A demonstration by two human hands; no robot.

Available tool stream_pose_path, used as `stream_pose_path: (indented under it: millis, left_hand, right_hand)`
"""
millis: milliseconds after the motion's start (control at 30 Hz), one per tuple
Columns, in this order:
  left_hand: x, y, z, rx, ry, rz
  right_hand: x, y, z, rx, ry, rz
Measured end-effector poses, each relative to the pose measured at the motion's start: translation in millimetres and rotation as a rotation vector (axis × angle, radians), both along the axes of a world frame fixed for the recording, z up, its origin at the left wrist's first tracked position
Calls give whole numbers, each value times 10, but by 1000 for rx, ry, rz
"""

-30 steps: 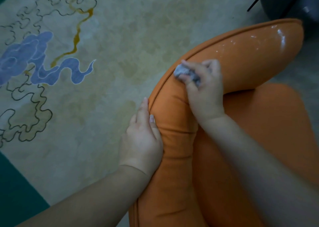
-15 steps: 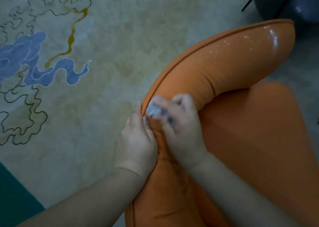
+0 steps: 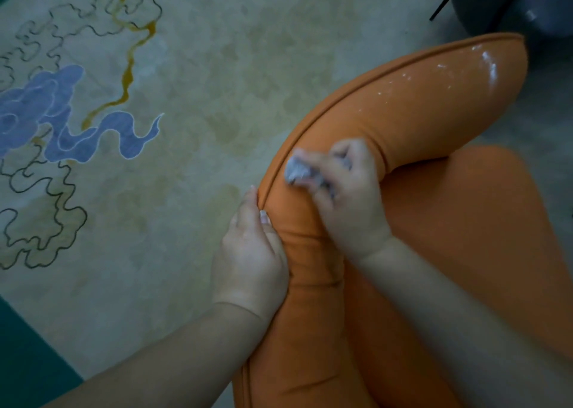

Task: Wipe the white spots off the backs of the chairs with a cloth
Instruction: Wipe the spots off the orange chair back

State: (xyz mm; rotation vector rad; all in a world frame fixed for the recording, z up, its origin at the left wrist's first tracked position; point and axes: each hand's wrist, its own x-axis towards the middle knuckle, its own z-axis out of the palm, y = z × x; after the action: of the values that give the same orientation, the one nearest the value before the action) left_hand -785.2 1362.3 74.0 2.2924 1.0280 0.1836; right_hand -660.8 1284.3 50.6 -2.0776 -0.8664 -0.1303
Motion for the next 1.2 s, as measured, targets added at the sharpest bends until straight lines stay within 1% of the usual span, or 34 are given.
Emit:
stream_pose_path:
  millis: [33, 100, 167, 267, 367, 433, 500, 667, 833, 967, 1033, 1133, 1200]
  left_hand:
    - [4, 1, -4, 1, -4, 1]
    - [6, 2, -22, 6, 4, 1]
    - [-8, 0, -17, 6, 10, -2]
    - [-5, 5, 23, -26, 10, -4]
    - [5, 14, 29, -31, 3, -8]
    - [19, 13, 23, -29, -11, -9]
    - [18, 18, 14, -35, -5, 0]
    - [13, 12, 12, -50, 7, -9]
    - [6, 34, -27, -94, -9, -24]
    - [-31, 75, -3, -176, -26, -77]
    - [-17, 102, 18, -198, -3, -103]
    - [-24, 172, 83, -285, 17, -194]
    - [14, 267, 110, -351, 72, -283]
  right_hand:
    - [132, 51, -5, 13, 20, -86]
    - [164, 104, -24, 78, 141, -202]
    - [-148, 18, -55, 111, 224, -189]
    - [-649, -253, -62, 137, 310, -67]
    - [-503, -273, -51, 81, 293, -19]
    - [-260, -138, -23, 49, 280, -84]
    - [-210, -33, -4, 92, 331, -166]
    - [-810, -299, -112, 162, 459, -221]
    - [-925, -328, -70, 80, 557, -317]
    - [-995, -222, 52, 28, 583, -458]
    - [-1019, -169, 109, -34, 588, -535]
    - [-1072, -89, 186, -85, 588, -627]
    - [-1080, -44, 217, -113, 611, -677]
